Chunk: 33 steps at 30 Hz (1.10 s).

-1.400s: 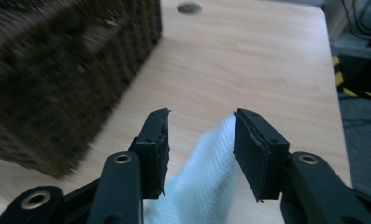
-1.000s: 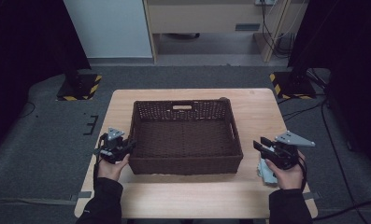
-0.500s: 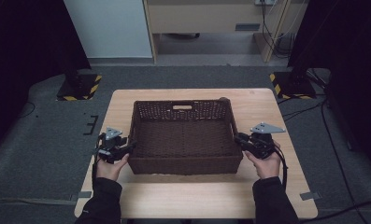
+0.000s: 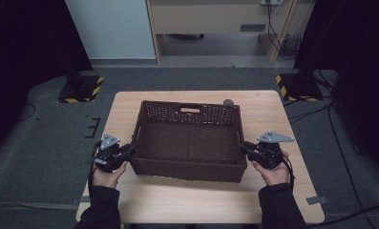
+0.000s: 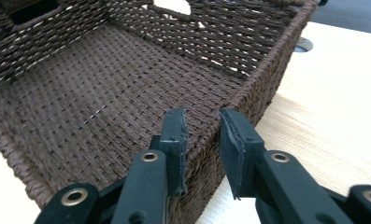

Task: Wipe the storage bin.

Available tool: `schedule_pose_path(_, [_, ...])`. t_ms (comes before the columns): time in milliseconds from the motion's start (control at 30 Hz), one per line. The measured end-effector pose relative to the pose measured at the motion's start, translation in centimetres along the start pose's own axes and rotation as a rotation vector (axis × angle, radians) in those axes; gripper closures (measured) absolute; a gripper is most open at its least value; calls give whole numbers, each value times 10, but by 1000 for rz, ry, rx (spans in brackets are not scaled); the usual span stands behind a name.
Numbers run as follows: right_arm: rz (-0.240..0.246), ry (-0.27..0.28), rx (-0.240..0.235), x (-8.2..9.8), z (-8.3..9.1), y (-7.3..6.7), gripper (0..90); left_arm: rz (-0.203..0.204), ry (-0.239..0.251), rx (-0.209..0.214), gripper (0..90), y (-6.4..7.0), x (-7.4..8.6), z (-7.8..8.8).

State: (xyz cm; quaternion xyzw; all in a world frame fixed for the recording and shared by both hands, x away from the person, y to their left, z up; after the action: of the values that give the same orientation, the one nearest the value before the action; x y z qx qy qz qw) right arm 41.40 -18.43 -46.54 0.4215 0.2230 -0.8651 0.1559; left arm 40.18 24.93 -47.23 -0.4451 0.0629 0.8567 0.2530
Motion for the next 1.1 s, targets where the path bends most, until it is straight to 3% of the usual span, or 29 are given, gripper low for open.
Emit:
schedule_pose_path(67, [-2, 36, -2, -4, 0, -1, 635, -4, -2, -1, 737, -1, -1, 0])
schedule_pose_path(167, [12, 48, 5, -9, -5, -2, 635, 3, 2, -9, 747, -4, -2, -3])
schedule_pose_path(267, [17, 50, 28, -12, -15, 0, 608, 4, 8, -31, 761, -10, -3, -7])
schedule_pose_path(400, [8, 41, 58, -8, -25, 5, 620, 4, 13, -25, 757, -10, -3, -7])
schedule_pose_path(567, [-6, 31, 53, -6, -20, 3, 657, -21, -2, -31, 702, -7, -1, -3])
schedule_pose_path(800, [-8, -11, 16, -1, -10, -4, 634, -9, 0, -43, 777, -12, -2, -5])
schedule_pose_path(967, [-11, 57, 64, -10, -12, 1, 597, 3, 5, -59, 800, -19, -4, -11])
schedule_pose_path(1100, [-12, 56, 65, -8, -22, 2, 619, 6, 11, -55, 799, -20, -4, -11])
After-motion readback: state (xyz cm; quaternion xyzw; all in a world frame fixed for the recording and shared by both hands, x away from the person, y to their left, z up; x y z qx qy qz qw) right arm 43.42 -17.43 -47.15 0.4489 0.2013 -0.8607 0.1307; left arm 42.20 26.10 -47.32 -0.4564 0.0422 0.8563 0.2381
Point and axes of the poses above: each handheld gripper's, and its own axes: z roughly backward along the jaws, x roughly out of its underside, y roughly to its right, the point moved 6 cm from there along -z, roughly forward along the jaws, and after that the axes turned 12 degrees about -z, right-handed, at the moved point
